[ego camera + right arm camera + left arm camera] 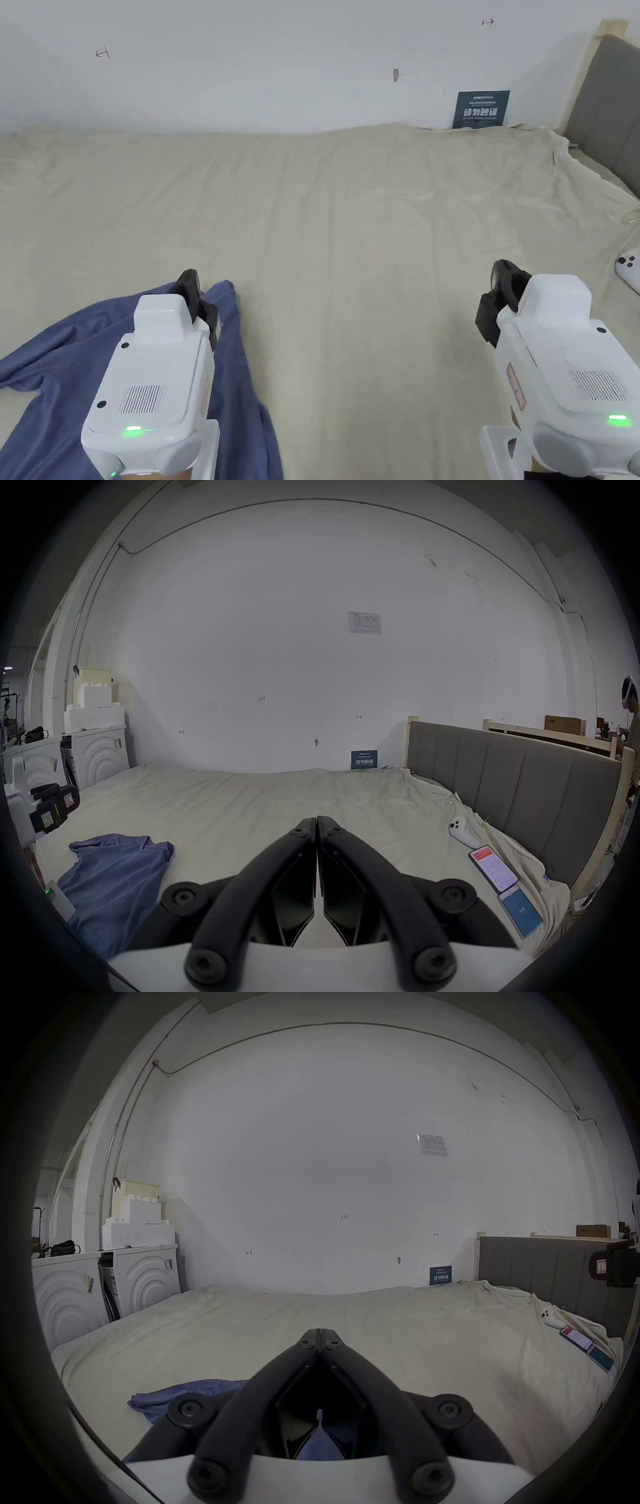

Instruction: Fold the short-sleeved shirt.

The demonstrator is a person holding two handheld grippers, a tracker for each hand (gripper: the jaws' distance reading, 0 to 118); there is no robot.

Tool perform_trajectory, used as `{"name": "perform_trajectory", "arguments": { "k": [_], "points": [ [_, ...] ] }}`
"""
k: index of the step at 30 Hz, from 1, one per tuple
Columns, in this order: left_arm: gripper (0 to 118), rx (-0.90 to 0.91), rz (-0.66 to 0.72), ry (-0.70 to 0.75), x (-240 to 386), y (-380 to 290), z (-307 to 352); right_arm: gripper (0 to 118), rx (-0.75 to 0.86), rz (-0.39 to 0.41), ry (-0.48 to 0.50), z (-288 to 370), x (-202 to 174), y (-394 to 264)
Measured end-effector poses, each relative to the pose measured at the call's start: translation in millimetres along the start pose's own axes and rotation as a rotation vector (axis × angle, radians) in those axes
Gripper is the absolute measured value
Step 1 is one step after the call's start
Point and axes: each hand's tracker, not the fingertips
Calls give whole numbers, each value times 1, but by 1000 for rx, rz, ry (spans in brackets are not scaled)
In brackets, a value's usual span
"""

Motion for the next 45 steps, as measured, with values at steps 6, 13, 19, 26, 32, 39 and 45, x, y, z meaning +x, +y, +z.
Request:
{"name": "perform_trajectory", "arguments": {
  "k": [6,13,19,26,32,39,45],
  "points": [
    [0,2,-1,-2,0,3,-1,0,2,14,-2,-1,0,2],
    [0,-18,527,-153,-29,15,-8,0,57,408,-143,5,-30,18],
    [0,12,1422,-451,-77,-14,-17,0,224,905,-289,10,-63,10],
    [0,-6,842,-226,-51,26,-5,0,136,540,-190,13,-45,28],
    [0,84,28,-28,10,33,2,0,9,74,-31,9,-14,34],
    [0,74,-113,-15,24,16,-1,0,-23,8,-6,10,-15,30],
    [0,63,-12,-7,12,19,-2,0,-19,13,-5,15,-20,34]
  ]
}}
